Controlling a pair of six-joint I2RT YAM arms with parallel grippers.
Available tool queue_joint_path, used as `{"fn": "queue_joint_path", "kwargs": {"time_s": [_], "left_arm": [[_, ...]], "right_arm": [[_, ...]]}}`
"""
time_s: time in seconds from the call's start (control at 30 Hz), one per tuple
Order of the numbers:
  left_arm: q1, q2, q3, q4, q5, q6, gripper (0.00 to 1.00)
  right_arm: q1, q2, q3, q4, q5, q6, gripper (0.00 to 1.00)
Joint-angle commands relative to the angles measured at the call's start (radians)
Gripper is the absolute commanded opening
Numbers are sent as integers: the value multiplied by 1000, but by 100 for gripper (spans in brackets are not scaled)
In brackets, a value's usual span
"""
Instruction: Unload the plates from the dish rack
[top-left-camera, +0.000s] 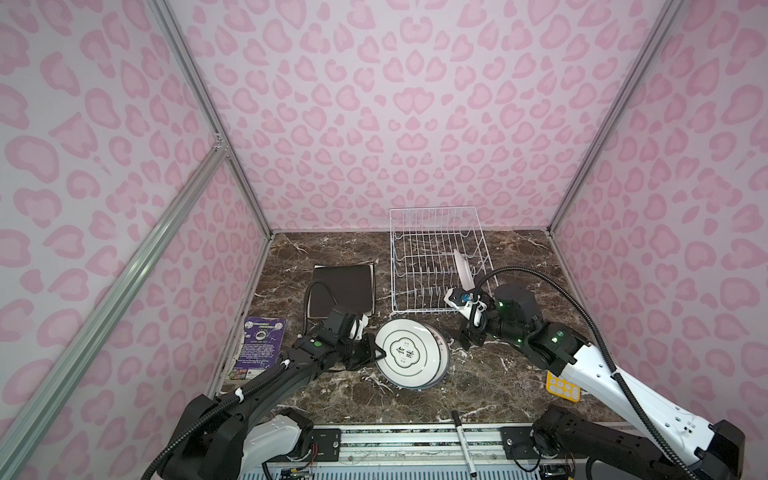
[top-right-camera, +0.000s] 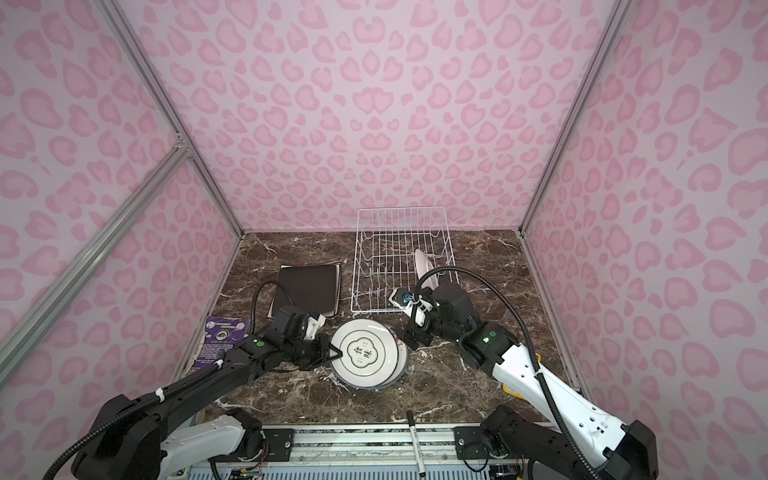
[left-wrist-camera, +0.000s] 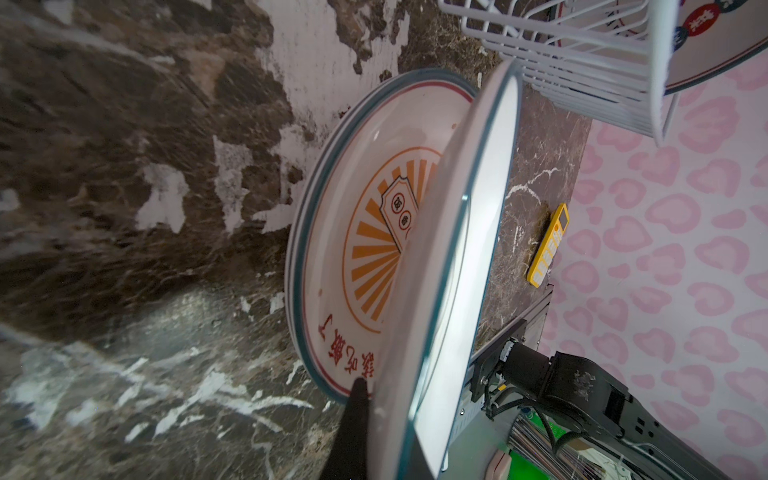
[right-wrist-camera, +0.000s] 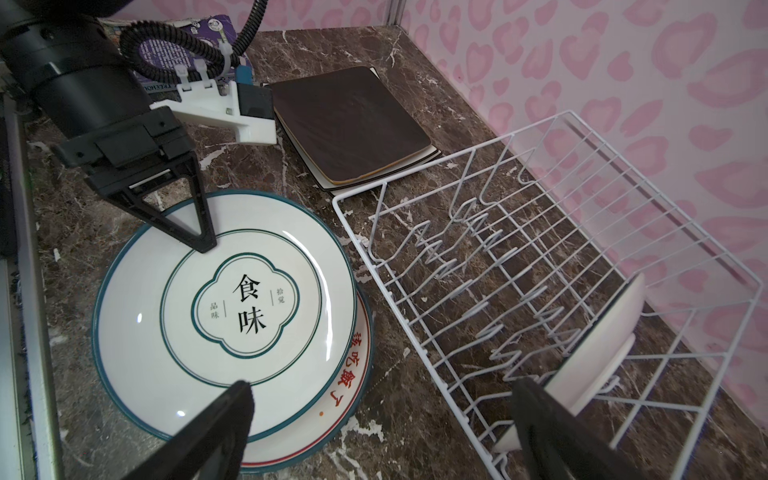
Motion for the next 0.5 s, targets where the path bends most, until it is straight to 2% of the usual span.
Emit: {"fn": "queue_joint_path", "kwargs": {"time_s": [0.0, 0.2, 0.47], "left_arm": [[-1, 9, 30, 18, 7, 20, 8], [-8, 39, 46, -4, -2, 34, 14], [-29, 68, 46, 18, -3, 27, 16]], "right_arm": [[1, 3, -6, 40, 6, 17, 98], [0, 3, -11, 51, 8, 35, 98], [0, -9, -20, 51, 17, 37, 98]]}}
